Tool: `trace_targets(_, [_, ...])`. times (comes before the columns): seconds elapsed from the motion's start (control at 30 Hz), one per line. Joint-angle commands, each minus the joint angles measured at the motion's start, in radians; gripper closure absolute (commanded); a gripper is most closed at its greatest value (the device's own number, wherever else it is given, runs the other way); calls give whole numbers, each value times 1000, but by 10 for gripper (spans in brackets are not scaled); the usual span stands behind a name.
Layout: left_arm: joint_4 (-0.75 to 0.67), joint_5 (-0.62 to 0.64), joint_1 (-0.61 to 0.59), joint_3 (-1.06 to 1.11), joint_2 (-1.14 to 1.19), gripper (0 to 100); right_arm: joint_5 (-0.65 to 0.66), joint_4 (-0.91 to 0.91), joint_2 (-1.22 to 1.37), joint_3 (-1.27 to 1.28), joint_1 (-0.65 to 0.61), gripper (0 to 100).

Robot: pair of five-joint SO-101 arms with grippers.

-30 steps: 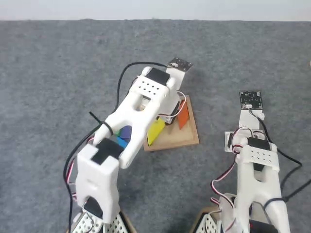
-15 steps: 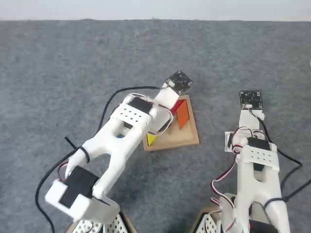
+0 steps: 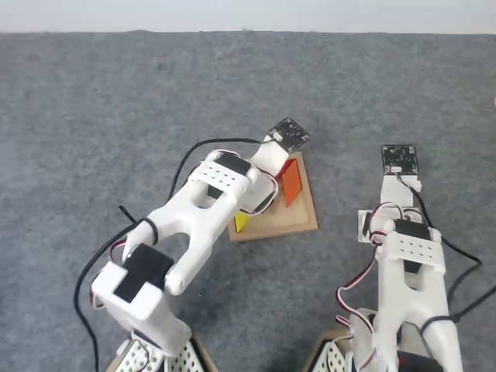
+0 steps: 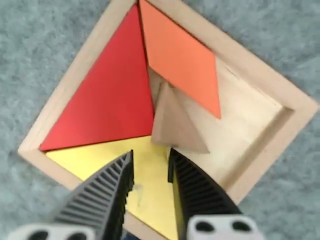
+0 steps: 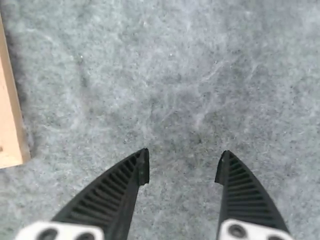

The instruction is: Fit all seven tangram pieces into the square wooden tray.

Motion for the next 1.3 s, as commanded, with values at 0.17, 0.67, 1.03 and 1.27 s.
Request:
trace_targets(0.17, [-34, 28, 68, -61, -6, 884, 12, 4, -28, -44, -10, 764])
trace_targets(0.67, [54, 28, 37, -120, 3, 885, 11, 4, -28, -43, -10, 764])
trace_targets(1.03, [5, 28, 32, -90, 64, 885, 11, 4, -28, -43, -10, 764])
trace_targets(1.27, [9, 29, 31, -171, 101, 885, 11, 4, -28, -43, -10, 764])
